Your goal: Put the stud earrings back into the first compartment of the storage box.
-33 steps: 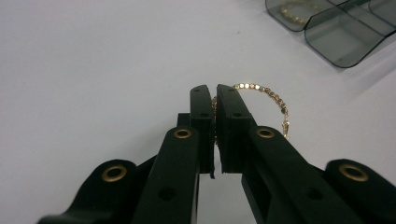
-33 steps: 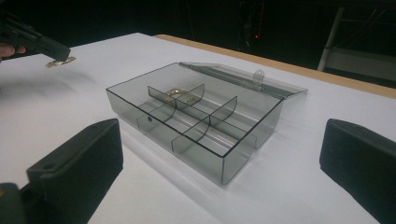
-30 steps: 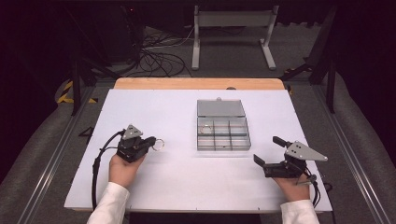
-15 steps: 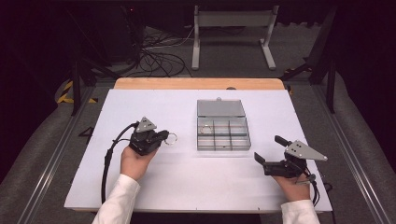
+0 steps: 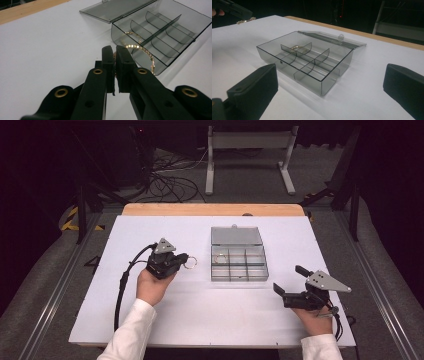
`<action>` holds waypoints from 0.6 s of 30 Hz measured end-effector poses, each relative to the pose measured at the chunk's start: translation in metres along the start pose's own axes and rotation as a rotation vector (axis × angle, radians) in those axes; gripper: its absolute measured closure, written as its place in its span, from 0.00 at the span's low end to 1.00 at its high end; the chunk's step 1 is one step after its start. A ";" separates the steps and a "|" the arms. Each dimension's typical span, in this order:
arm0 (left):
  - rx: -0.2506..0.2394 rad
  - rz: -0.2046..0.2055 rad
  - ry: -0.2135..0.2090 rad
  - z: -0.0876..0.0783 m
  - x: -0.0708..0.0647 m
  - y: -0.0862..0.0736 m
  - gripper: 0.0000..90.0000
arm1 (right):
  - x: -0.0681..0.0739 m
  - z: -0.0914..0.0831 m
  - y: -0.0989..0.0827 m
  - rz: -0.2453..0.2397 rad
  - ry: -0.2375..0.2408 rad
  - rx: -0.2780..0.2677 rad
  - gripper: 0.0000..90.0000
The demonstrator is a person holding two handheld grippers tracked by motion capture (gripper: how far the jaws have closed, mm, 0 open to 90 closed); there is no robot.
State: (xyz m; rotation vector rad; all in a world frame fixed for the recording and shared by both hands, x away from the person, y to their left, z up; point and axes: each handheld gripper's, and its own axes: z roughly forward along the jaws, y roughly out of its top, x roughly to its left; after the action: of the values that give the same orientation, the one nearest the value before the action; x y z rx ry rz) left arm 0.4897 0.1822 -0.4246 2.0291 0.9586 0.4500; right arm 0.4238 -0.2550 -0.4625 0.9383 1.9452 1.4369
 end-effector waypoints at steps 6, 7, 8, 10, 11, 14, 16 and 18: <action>0.000 -0.013 -0.009 0.011 0.000 0.008 0.96 | -0.001 0.000 0.000 0.008 -0.013 0.005 0.00; 0.005 -0.012 -0.005 0.012 0.000 0.009 0.96 | -0.001 0.000 0.000 0.009 -0.014 0.005 0.00; 0.005 -0.010 -0.004 0.015 0.000 0.011 0.96 | -0.001 0.000 0.000 0.011 -0.014 0.006 0.00; 0.007 -0.007 -0.004 0.018 -0.001 0.014 0.96 | -0.002 0.000 0.000 0.010 -0.015 0.006 0.00; 0.012 -0.003 0.000 0.020 -0.002 0.016 0.96 | -0.001 0.000 0.000 0.015 -0.015 0.004 0.00; 0.011 0.010 0.002 0.026 -0.004 0.021 0.96 | -0.002 -0.001 0.000 0.012 -0.017 0.004 0.00; 0.011 0.012 -0.004 0.030 -0.007 0.025 0.96 | -0.002 -0.001 0.000 0.011 -0.016 0.002 0.00; 0.012 0.021 0.002 0.034 -0.008 0.029 0.96 | -0.002 -0.001 0.000 0.014 -0.014 0.005 0.00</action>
State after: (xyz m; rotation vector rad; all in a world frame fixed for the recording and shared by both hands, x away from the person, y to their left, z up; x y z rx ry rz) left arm 0.5188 0.1475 -0.4214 2.0512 0.9446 0.4587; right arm 0.4246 -0.2572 -0.4626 0.9631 1.9365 1.4302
